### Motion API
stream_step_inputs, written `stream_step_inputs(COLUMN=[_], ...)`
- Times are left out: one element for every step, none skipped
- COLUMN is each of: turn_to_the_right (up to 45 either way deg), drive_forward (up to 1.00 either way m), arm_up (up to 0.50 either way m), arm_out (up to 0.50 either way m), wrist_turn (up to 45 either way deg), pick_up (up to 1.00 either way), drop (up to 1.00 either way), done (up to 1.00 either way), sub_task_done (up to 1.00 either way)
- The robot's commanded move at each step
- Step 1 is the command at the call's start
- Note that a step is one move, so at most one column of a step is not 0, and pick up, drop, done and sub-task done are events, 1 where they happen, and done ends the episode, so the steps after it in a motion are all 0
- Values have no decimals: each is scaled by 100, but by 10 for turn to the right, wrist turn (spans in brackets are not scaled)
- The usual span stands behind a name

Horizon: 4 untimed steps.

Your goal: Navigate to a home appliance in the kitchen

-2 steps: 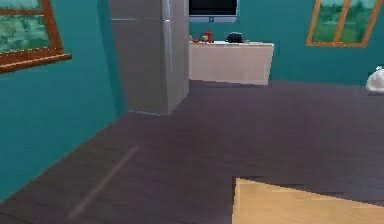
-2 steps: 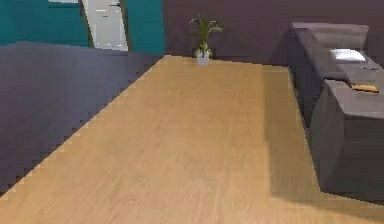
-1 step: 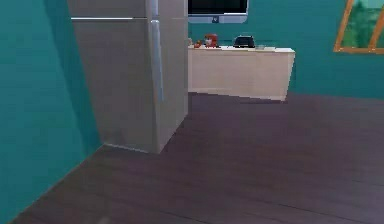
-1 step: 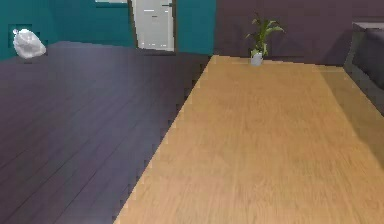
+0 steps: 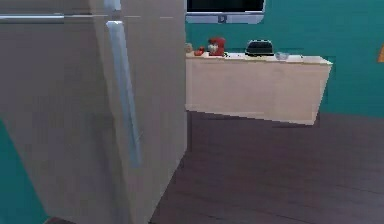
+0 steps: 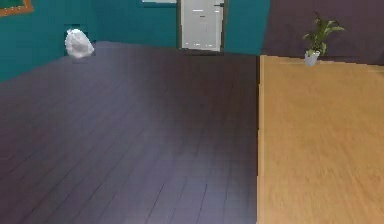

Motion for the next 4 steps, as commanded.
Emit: stream_step_inputs(turn_to_the_right=[90, 0, -330, 0], drive_forward=[0, 20, 0, 0], arm_up=[0, 0, 0, 0], arm_out=[0, 0, 0, 0], wrist_turn=[0, 0, 0, 0], pick_up=[0, 0, 0, 0], drop=[0, 0, 0, 0], done=[0, 0, 0, 100], sub_task_done=[0, 0, 0, 0])
